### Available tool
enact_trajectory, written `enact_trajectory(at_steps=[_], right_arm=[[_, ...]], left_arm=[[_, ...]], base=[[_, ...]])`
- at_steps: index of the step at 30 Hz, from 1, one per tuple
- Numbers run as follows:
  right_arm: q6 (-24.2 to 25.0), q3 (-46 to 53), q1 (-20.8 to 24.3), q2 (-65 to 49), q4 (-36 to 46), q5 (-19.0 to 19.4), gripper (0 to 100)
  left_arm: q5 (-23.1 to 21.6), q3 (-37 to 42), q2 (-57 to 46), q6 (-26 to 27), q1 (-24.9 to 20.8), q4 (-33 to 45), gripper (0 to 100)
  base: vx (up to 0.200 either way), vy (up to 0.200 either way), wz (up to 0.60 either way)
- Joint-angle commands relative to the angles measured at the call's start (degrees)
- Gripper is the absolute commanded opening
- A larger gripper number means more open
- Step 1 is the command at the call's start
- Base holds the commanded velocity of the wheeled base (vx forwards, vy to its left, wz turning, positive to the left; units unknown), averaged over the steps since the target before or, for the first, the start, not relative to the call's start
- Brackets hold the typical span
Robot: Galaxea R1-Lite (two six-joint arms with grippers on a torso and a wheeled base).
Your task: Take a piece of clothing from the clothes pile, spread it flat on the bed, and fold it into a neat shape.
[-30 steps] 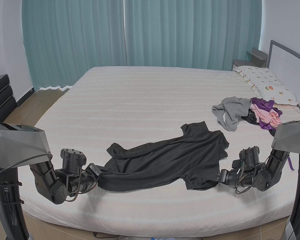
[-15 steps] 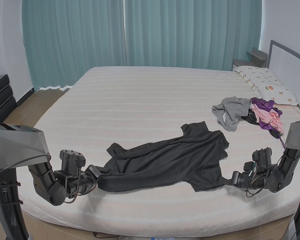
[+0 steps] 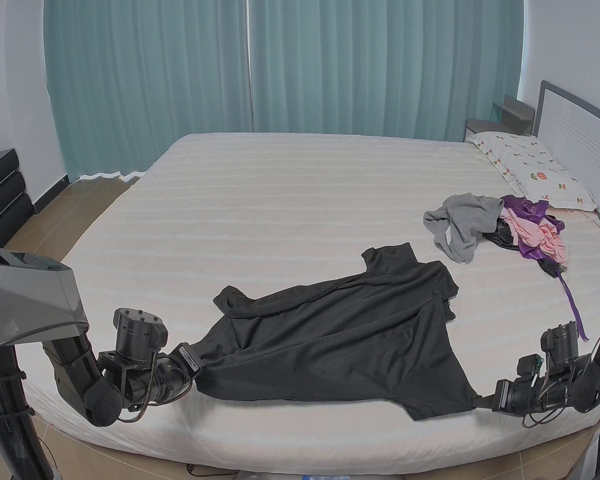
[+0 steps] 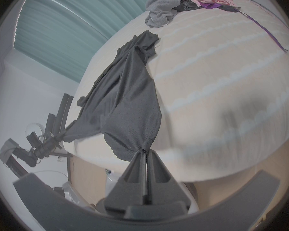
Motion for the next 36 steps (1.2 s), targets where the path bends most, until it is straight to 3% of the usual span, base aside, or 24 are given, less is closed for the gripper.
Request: enact_trajectory(at_steps=[1, 11, 17, 18, 23, 29, 36], right_arm=[[-2.85, 5.36, -0.31, -3.8, 1.05, 0.34, 0], [-8.12, 5.36, 2.5, -13.29, 19.78, 0.34, 0], [-9.0, 5.36, 3.64, -13.29, 21.36, 0.34, 0], [-8.91, 5.1, 3.64, -13.2, 21.27, 0.34, 100], [-8.3, 2.64, 1.97, -15.05, 21.09, 1.04, 100], [-8.3, -5.18, -3.65, -14.17, 21.27, 2.45, 100], [-9.0, -11.16, -3.83, -6.79, 21.18, 2.8, 100]], left_arm=[[-0.22, 2.88, -2.13, 1.96, -1.44, -0.04, 0], [-0.22, 5.08, -3.44, 3.19, -3.11, 0.04, 0], [-0.22, 5.43, -3.44, 3.19, -4.16, 0.13, 0], [-0.22, 5.61, -3.44, 3.19, -4.16, 0.04, 0], [-0.22, 5.61, -3.44, 3.19, -4.08, 0.04, 0], [-0.22, 5.61, -3.53, 3.19, -4.08, 0.04, 0], [-0.22, 5.69, -3.53, 3.19, -4.08, 0.13, 0]], base=[[0.0, 0.0, 0.0], [0.0, 0.0, 0.0], [0.0, 0.0, 0.0], [0.0, 0.0, 0.0], [0.0, 0.0, 0.0], [0.0, 0.0, 0.0], [0.0, 0.0, 0.0]])
